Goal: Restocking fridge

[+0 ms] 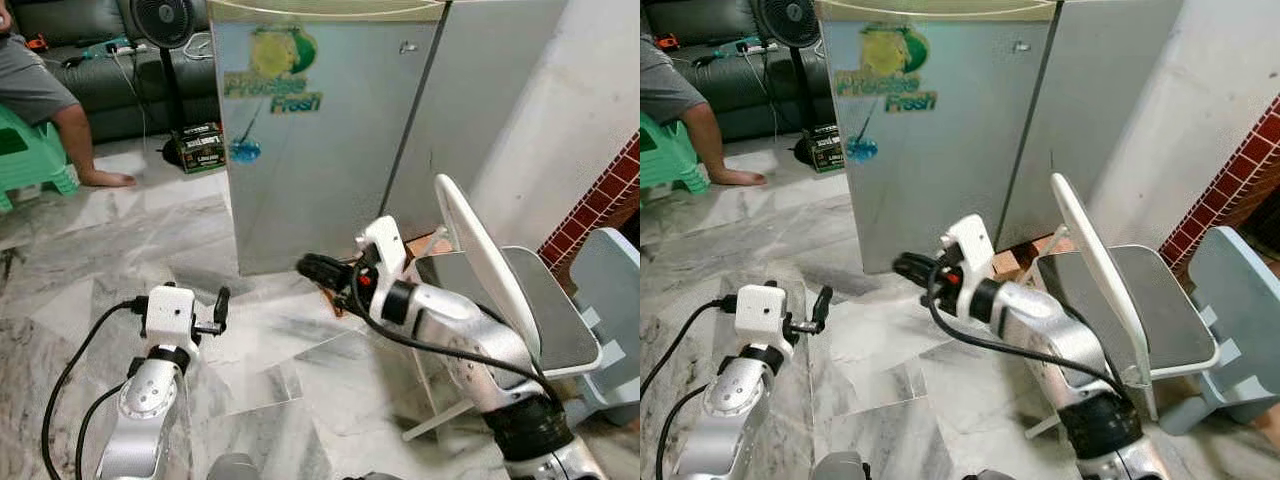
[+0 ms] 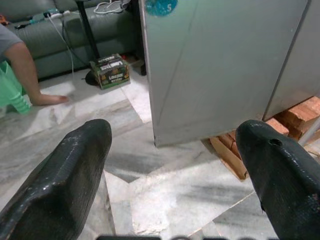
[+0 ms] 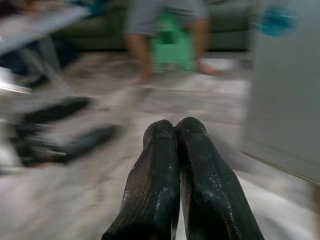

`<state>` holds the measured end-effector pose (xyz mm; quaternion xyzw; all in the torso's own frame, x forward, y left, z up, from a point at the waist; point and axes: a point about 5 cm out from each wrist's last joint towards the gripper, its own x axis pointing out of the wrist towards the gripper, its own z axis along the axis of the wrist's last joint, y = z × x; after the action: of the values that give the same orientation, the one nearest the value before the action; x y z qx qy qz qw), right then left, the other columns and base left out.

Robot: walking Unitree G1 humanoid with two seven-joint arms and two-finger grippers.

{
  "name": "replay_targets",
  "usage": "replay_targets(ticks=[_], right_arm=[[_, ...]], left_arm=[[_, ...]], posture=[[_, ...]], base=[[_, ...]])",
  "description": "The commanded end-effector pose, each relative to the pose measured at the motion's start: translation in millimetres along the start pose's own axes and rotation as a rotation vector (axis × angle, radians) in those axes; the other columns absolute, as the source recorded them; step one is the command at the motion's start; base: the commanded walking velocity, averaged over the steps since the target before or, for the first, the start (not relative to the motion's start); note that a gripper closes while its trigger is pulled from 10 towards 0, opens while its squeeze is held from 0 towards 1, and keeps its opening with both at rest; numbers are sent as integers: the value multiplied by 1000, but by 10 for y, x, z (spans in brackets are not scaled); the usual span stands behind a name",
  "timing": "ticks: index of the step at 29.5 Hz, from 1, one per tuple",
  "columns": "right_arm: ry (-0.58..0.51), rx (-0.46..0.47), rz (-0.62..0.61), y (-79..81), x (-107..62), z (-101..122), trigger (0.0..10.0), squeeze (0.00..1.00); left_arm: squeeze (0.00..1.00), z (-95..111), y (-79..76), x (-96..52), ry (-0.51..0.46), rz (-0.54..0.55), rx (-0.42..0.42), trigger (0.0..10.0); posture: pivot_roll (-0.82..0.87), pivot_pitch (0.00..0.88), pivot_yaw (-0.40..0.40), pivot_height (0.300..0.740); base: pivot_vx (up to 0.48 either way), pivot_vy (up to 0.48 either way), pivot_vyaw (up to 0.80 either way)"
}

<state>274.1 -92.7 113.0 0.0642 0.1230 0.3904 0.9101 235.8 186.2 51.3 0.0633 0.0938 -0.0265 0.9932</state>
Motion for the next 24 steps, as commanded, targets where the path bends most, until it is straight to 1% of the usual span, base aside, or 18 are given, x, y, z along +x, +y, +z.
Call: replay_targets(ticks=[1,2,4,6,7,8,12,13,18,20,22,24], right_arm=[[-11,-44,-112,-123,-78,-27,10000,0],[-10,-35,-177,-175,-131,-78,10000,0],[-6,-55,-263,-253,-218,-145,10000,0],[2,-61,-334,-303,-283,-199,10000,0],[2,-61,-334,-303,-283,-199,10000,0],[6,-59,-426,-374,-332,-240,10000,0],[-37,-74,-483,-420,-344,-186,10000,0],[-48,-95,-532,-473,-343,-161,10000,0],[-90,-93,-571,-534,-346,-102,10000,0],[-100,-120,-577,-532,-346,-88,10000,0],[-110,-120,-579,-529,-346,-76,10000,0],[-116,-134,-585,-519,-337,-67,10000,0]], left_arm=[[0,12,12,-24,-1,11,-1,10000],[0,0,13,-40,3,15,-6,10000],[0,-3,11,-48,4,18,-8,10000],[0,-1,5,-50,3,19,-9,10000],[0,-1,5,-50,3,19,-9,10000],[0,1,-2,-30,5,19,-13,10000],[0,11,-8,-20,3,19,-17,10000],[0,10,-8,-18,3,19,-21,10000],[0,-1,-25,-31,8,6,-46,10000],[0,42,-37,-60,-34,-28,-64,10000],[0,57,-36,-68,-48,-32,-66,10000],[0,52,-48,-76,-45,-46,-82,10000]], posture=[[106,0,-21,740],[102,0,-22,740],[99,0,-24,740],[95,0,-24,740],[95,0,-24,740],[87,0,-22,740],[81,0,-20,740],[78,0,-21,740],[80,0,-27,740],[79,0,-29,740],[78,0,-30,740],[77,0,-32,740]], base=[[0,0,0],[0,0,0],[0,0,0],[0,0,0],[0,0,0],[0,0,0],[0,0,0],[0,0,0],[0,0,0],[0,0,0],[382,0,0],[471,0,763]])
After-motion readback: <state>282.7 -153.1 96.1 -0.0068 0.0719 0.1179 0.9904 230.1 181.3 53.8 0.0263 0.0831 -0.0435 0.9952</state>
